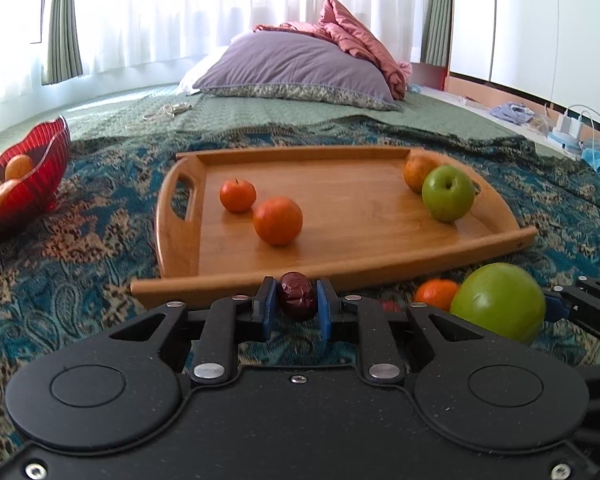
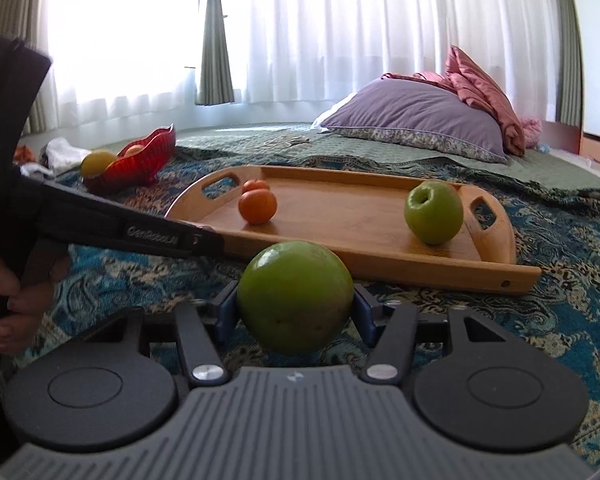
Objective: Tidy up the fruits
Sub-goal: 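Lift and carry the date and pomelo over the wooden tray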
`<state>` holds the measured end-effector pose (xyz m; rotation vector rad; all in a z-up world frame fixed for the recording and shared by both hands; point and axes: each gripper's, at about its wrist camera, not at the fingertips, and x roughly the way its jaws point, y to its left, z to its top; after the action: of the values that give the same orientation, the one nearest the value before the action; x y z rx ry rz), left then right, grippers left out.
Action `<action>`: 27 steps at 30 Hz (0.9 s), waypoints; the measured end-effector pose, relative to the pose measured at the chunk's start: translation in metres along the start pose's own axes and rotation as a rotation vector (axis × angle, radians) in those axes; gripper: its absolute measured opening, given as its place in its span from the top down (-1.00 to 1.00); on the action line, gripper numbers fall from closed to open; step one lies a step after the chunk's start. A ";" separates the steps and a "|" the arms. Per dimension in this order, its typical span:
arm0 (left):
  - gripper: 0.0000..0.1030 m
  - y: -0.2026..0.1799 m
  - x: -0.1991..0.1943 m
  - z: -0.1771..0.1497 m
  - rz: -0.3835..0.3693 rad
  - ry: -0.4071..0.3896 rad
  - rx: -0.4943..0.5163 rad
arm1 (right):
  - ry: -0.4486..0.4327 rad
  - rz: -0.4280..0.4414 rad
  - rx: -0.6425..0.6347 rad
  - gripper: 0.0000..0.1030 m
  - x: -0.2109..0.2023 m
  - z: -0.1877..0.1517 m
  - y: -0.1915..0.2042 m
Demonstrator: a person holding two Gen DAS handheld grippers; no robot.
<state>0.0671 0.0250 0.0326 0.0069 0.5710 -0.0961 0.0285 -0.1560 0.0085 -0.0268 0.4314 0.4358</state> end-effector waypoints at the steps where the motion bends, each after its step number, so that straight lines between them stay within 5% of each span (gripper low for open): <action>1: 0.61 0.001 0.000 0.003 0.001 -0.003 -0.002 | -0.002 -0.001 0.013 -0.21 0.000 0.003 -0.003; 15: 0.61 0.012 0.021 0.069 0.018 -0.042 -0.031 | -0.037 -0.049 0.131 -0.20 0.025 0.077 -0.053; 27: 0.61 0.052 0.099 0.124 0.019 0.084 -0.156 | 0.147 -0.127 0.180 -0.20 0.108 0.138 -0.105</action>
<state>0.2217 0.0639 0.0827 -0.1356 0.6611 -0.0331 0.2159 -0.1916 0.0829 0.0879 0.6091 0.2692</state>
